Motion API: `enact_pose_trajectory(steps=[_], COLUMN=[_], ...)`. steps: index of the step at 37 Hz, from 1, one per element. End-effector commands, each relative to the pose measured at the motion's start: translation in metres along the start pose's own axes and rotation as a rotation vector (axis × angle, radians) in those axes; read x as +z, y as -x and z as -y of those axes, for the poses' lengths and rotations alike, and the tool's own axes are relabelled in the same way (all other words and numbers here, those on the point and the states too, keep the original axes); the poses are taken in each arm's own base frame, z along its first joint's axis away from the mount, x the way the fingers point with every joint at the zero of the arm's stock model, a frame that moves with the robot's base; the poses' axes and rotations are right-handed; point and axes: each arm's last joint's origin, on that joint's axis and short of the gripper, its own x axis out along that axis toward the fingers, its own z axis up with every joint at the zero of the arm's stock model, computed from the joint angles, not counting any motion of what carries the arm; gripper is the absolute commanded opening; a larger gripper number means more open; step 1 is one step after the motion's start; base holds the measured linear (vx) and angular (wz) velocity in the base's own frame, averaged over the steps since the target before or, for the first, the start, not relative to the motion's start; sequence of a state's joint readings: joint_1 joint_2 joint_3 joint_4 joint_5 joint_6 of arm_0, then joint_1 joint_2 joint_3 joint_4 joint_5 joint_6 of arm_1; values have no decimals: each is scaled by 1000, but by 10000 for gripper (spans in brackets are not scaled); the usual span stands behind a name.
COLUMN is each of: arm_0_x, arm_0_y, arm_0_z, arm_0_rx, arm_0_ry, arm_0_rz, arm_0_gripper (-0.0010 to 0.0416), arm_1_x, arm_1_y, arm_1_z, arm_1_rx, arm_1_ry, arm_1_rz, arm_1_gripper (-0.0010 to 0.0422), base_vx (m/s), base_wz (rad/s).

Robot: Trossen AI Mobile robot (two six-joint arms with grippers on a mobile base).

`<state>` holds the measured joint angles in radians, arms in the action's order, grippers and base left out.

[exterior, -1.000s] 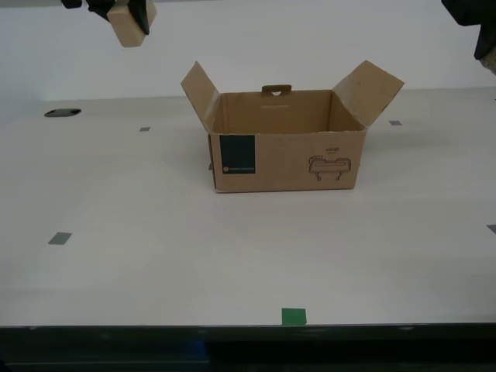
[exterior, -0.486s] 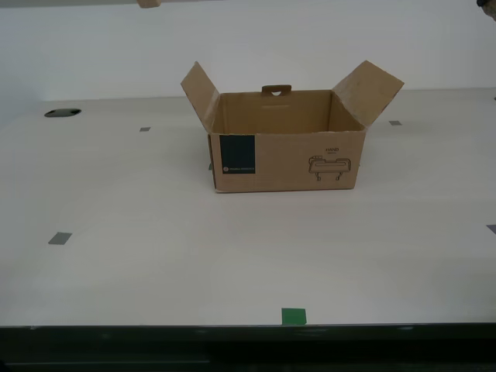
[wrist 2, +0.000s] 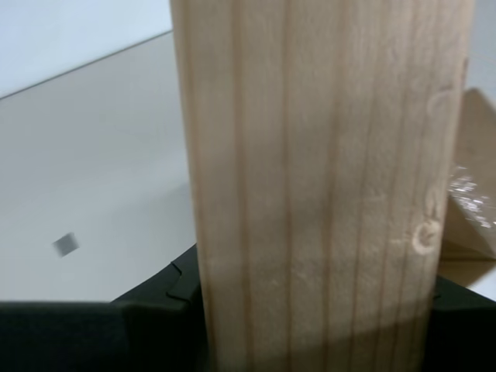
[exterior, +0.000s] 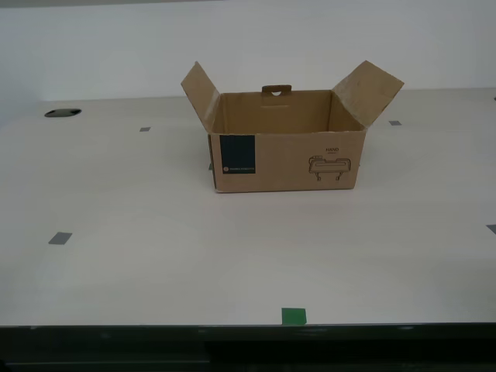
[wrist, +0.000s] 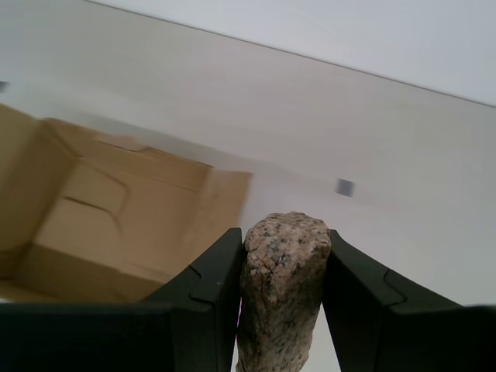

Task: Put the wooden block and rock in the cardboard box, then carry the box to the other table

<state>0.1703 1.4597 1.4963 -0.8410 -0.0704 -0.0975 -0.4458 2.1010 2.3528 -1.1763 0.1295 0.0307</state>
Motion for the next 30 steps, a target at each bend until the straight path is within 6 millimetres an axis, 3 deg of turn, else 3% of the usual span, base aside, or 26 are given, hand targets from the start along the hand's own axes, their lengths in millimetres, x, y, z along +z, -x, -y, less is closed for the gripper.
enact_pose_trajectory(steps=[1,19,30], arm_0_x=[3,6,5], arm_0_y=[0,-5,-10], arm_0_z=[-10,-19,-20], arm_0_rx=[90,134,159], arm_0_ry=[11,26,30], arm_0_rz=[28,53,76], arm_0_gripper=[-1,-1,-1], arm_1_x=[2,2,-12], arm_1_y=[0,-4,-33], arm_1_z=[12,45,51], arm_1_rx=[-34,-84,-131], arm_1_ry=[-39,-138,-159], arm_1_rz=[19,21,-22], arm_1_gripper=[-1,-1,-1], base_vx=[0,0,0], base_wz=[0,0,0])
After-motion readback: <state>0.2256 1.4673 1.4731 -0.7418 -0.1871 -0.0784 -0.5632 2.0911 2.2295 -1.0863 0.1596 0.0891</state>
